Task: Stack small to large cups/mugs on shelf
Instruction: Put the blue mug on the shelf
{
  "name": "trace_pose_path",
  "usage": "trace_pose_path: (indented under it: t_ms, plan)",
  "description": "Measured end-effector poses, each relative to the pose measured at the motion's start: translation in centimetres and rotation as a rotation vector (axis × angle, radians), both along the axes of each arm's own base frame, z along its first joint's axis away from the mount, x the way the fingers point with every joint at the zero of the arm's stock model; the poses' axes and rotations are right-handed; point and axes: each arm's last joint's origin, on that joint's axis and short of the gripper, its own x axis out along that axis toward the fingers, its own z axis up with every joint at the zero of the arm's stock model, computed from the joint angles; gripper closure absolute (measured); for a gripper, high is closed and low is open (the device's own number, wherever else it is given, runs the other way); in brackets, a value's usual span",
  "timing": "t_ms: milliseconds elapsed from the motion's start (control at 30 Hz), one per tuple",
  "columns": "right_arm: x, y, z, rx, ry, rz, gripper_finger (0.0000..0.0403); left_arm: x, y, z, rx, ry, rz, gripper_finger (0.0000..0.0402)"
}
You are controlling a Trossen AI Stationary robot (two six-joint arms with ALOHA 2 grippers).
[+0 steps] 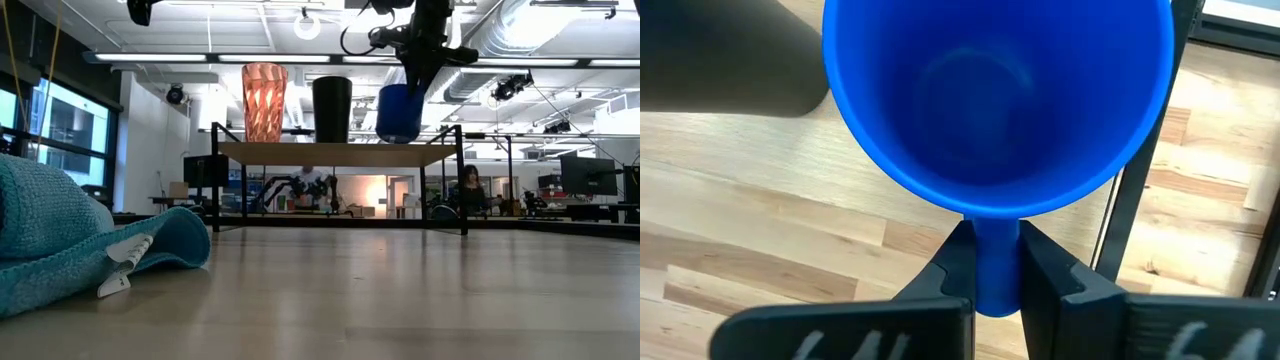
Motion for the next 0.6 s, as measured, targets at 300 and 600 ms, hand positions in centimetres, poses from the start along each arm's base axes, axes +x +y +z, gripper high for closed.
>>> trace_pose_path:
  t_ms: [300, 600]
  plan:
    - [0.5, -0.8, -0.8, 0.005, 0.022, 0.013, 0.0386, 0.0, 0.0, 0.0, 0.0, 0.0, 0.0, 0.0263]
    - [1.0, -1.0, -1.6, 0.032, 0.047, 0.051, 0.0386, 0.0, 0.0, 0.0, -0.001, 0.0, 0.0, 0.0263]
